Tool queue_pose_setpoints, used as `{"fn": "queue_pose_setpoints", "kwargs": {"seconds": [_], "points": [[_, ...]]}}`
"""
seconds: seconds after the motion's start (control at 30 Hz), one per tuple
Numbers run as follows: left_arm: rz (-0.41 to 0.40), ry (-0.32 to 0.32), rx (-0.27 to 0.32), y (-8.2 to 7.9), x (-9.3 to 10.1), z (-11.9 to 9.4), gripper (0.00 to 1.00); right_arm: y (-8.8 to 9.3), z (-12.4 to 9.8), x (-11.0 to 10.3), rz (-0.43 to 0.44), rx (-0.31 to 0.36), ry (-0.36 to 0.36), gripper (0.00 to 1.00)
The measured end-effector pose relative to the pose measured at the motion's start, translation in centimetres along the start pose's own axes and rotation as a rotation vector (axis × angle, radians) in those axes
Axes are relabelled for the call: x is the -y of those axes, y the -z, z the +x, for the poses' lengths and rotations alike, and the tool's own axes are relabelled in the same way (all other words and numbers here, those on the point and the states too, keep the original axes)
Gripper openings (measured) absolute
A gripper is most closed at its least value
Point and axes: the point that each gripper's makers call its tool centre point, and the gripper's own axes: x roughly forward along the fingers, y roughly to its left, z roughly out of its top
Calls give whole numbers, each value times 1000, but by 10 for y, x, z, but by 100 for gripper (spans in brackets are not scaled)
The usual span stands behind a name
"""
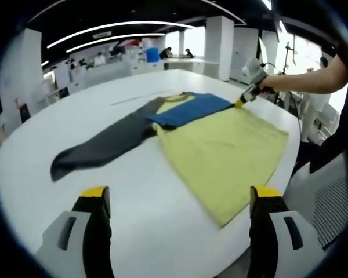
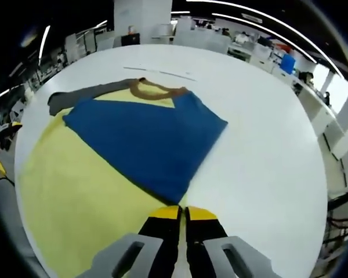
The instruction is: Fold the garment on the visible template until the final outline fits inside the template.
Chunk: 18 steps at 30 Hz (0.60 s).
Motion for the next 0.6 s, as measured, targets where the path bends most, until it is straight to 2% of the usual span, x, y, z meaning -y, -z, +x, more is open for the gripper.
{"fn": "queue_pose_setpoints", "kwargs": {"seconds": [0.17, 0.2, 0.33, 0.47, 0.6], "points": [[-2, -5, 0, 0, -2, -1, 97, 1, -1, 1, 18, 9, -15, 0], [-1, -5, 0, 0, -2, -1, 97, 1, -2, 0, 22, 11, -19, 3], [-4, -5, -2, 0, -3, -1, 97, -7, -6, -2, 61, 64, -41, 25], [-3, -4, -1, -2, -3, -1, 97, -17, -14, -10, 67, 116, -90, 36], [-7, -3, 6, -4, -3, -1, 97, -28, -24, -24, 62, 172, -149, 57]]}}
